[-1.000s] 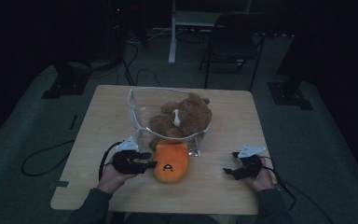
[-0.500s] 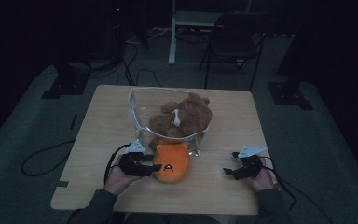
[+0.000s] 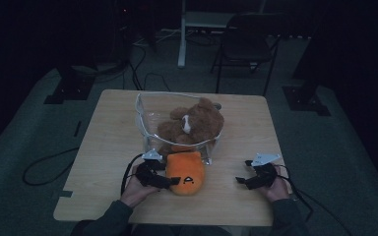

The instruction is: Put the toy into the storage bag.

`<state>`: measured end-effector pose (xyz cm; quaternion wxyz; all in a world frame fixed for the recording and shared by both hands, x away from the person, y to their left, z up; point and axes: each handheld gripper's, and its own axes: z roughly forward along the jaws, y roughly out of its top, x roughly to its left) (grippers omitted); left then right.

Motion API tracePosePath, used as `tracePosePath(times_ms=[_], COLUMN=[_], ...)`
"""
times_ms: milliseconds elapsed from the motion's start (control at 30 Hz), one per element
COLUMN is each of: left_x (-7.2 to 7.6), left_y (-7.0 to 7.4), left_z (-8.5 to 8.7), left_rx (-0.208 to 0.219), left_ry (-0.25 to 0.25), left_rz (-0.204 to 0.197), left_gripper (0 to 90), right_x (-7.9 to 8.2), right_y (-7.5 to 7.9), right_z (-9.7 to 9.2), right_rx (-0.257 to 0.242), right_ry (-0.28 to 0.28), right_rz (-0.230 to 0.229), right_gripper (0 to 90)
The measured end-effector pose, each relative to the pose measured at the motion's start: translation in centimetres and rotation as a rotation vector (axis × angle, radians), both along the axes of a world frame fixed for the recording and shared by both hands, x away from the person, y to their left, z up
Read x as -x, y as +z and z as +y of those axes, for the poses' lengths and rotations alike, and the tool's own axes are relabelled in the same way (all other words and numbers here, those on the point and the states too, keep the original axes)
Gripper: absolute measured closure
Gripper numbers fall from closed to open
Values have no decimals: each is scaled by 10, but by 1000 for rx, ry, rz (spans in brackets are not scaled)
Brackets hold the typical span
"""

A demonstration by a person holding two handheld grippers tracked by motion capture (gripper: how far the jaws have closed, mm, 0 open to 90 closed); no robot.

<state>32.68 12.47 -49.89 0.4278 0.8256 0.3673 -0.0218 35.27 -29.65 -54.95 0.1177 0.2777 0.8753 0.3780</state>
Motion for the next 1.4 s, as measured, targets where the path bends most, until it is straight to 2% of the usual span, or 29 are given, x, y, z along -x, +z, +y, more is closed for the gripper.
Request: tracePosePath(times_ms=[100, 300, 367, 400, 533, 667, 767, 900, 1100, 1267, 1400], left_x=[0, 4, 3, 4, 5, 3, 4, 6, 7, 7, 9], left_y=[-1, 2, -1, -3, -5, -5, -4, -1, 3, 7, 10], left_z=[-8, -24, -30, -32, -33, -33, -33, -30, -25, -21, -19], left_rx=[7, -10, -36, -49, -36, -37, -30, -32, -14, 17, 22], left_ry=[-15, -29, -47, -58, -49, -63, -69, -75, -73, -70, -73], left_rz=[3, -34, -20, -21, -15, -11, -15, -33, -45, -48, -57], left_gripper=[82, 81, 11, 9, 5, 7, 63, 245, 408, 455, 475], right_x=[0, 0, 0, 0, 0, 0, 0, 0, 0, 0, 0], right_y=[0, 0, 0, 0, 0, 0, 0, 0, 0, 0, 0], right_z=[0, 0, 0, 0, 0, 0, 0, 0, 0, 0, 0], right_rx=[0, 0, 0, 0, 0, 0, 0, 0, 0, 0, 0], right_ry=[0, 0, 0, 0, 0, 0, 0, 0, 0, 1, 1], right_rz=[0, 0, 0, 0, 0, 0, 0, 0, 0, 0, 0], right_gripper=[146, 146, 146, 146, 146, 146, 146, 146, 146, 146, 146])
